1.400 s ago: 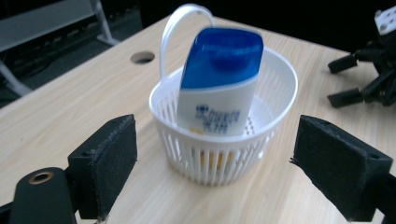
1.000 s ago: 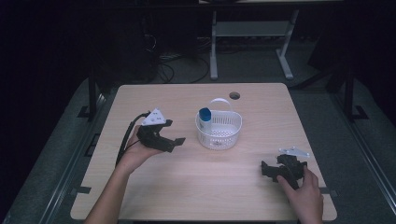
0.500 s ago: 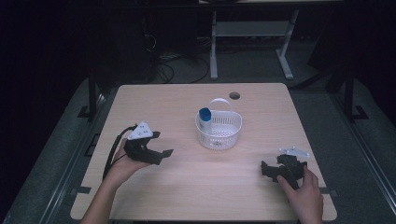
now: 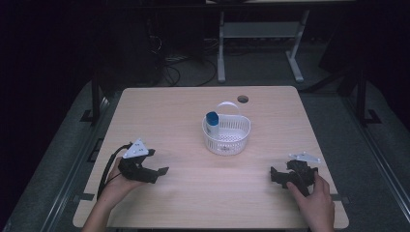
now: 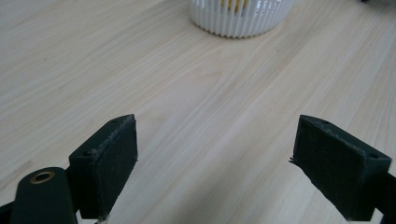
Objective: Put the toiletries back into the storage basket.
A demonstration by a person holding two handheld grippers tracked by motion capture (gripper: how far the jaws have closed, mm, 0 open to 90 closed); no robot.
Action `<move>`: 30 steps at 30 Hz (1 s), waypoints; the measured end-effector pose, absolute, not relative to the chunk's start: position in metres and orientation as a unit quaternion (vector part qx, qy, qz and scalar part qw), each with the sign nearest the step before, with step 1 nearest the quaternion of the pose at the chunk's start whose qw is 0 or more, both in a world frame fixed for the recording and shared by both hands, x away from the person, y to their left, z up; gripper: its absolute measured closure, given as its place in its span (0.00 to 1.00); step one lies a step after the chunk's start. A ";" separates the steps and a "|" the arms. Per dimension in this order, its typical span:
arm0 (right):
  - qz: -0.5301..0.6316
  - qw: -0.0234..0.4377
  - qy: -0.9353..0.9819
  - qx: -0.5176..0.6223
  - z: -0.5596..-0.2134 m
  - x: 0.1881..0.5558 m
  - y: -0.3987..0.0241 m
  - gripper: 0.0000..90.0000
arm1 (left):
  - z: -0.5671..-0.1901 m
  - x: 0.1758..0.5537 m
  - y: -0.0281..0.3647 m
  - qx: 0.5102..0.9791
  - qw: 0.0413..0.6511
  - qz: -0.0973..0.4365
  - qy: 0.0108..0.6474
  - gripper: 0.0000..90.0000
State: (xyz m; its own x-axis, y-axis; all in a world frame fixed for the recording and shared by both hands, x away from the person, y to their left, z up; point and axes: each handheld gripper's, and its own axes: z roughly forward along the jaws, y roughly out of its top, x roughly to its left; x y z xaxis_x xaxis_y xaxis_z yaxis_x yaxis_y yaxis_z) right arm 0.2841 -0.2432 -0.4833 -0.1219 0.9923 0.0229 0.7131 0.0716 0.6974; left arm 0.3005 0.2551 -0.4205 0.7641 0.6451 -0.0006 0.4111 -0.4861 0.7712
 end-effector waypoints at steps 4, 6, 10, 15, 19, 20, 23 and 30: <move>0.289 0.242 0.691 0.617 -0.483 0.284 -0.243 0.00 | -0.427 0.293 0.263 0.852 0.389 0.147 0.320 0.15; 0.289 0.242 0.691 0.617 -0.483 0.284 -0.243 0.00 | -0.431 0.290 0.266 0.856 0.378 0.149 0.320 0.15; 0.289 0.242 0.691 0.617 -0.483 0.284 -0.243 0.00 | -0.439 0.284 0.274 0.858 0.365 0.150 0.330 0.15; 0.289 0.242 0.691 0.617 -0.483 0.284 -0.243 0.00 | -0.454 0.277 0.281 0.864 0.340 0.149 0.340 0.15; 0.289 0.241 0.690 0.618 -0.483 0.284 -0.243 0.00 | -0.461 0.275 0.283 0.875 0.316 0.146 0.336 0.15; 0.289 0.241 0.691 0.618 -0.483 0.284 -0.243 0.00 | -0.462 0.275 0.283 0.874 0.318 0.144 0.338 0.15; 0.289 0.241 0.691 0.618 -0.483 0.284 -0.243 0.00 | -0.465 0.276 0.283 0.876 0.314 0.139 0.338 0.15; 0.290 0.241 0.690 0.618 -0.483 0.284 -0.243 0.00 | -0.470 0.275 0.287 0.869 0.341 0.134 0.333 0.15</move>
